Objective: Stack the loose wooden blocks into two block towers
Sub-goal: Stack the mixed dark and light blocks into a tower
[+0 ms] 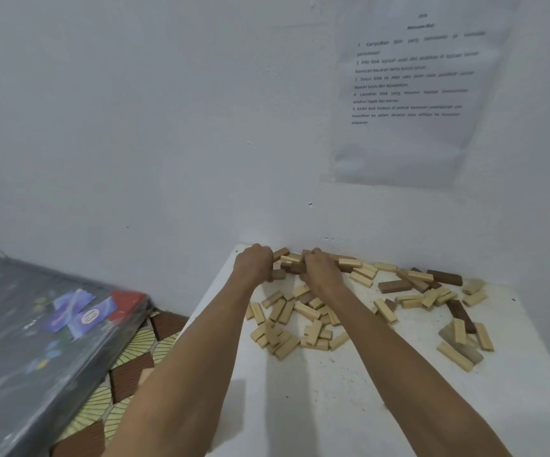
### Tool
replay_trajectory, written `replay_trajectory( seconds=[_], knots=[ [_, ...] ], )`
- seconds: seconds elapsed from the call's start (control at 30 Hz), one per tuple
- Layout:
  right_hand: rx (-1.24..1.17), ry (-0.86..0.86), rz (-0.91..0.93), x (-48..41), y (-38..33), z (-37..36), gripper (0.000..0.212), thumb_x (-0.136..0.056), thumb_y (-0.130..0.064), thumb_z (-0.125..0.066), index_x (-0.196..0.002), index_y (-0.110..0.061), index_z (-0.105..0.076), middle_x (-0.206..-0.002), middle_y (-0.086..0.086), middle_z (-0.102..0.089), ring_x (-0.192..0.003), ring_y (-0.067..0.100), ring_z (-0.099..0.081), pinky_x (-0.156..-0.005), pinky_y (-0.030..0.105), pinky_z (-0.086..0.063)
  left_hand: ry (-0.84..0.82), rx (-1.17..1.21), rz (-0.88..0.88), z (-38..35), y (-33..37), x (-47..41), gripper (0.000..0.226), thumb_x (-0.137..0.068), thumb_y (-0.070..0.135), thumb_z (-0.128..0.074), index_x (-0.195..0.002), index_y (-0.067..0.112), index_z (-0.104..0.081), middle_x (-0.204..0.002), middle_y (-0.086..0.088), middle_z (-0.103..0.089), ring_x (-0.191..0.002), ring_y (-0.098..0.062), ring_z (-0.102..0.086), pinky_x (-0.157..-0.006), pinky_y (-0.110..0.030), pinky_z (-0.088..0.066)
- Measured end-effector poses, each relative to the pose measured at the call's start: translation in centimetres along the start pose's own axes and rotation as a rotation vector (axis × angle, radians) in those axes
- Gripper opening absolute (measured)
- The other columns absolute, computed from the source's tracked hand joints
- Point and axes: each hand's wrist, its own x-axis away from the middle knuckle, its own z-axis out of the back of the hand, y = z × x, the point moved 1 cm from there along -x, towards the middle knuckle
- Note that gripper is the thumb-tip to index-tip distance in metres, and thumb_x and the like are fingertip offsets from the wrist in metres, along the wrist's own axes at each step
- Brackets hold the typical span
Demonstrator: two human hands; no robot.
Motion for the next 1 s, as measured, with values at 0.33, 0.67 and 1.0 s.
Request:
replay_trajectory(
  seconds=[0.33, 0.67, 1.0],
  knots=[
    [-0.01, 0.01, 0.02, 0.8, -1.0, 1.1, 0.022, -0.09, -0.009, -0.068, -0.11, -0.004, -0.063, -0.109, 0.013, -0.068, -0.103, 0.03, -0.064, -0.07, 0.031, -0.04, 0.058, 0.087, 0.078, 0.2, 0.5, 1.5, 0.033, -0.096, 0.028, -0.069, -0.119, 0.005, -0.062, -0.116, -0.012, -0.06, -0.11, -0.03, -0.064, -0.075, -0.032, -0.043],
    [-0.438, 0.031, -0.261, 8.8, 0.6, 8.1, 0.031, -0.087, -0.033, -0.077, -0.069, -0.018, -0.057, -0.065, -0.003, -0.056, -0.063, 0.014, -0.055, -0.047, 0.019, -0.035, 0.188, 0.557, 0.018, -0.6, 3.8, 7.1, 0.024, -0.094, 0.035, -0.06, -0.107, 0.017, -0.069, -0.09, -0.003, -0.068, -0.082, -0.026, -0.065, -0.063, -0.032, -0.049],
    [-0.56, -0.103, -0.517, 25.5, 1.8, 7.9, 0.031, -0.072, -0.026, -0.08, -0.081, 0.003, -0.074, -0.075, 0.015, -0.074, -0.07, 0.028, -0.071, -0.062, 0.037, -0.057, 0.151, 0.803, -0.057, -6.1, 8.7, 20.5, 0.031, -0.101, 0.032, -0.058, -0.12, 0.011, -0.071, -0.085, -0.004, -0.076, -0.074, -0.016, -0.068, -0.074, -0.031, -0.055]
  ],
)
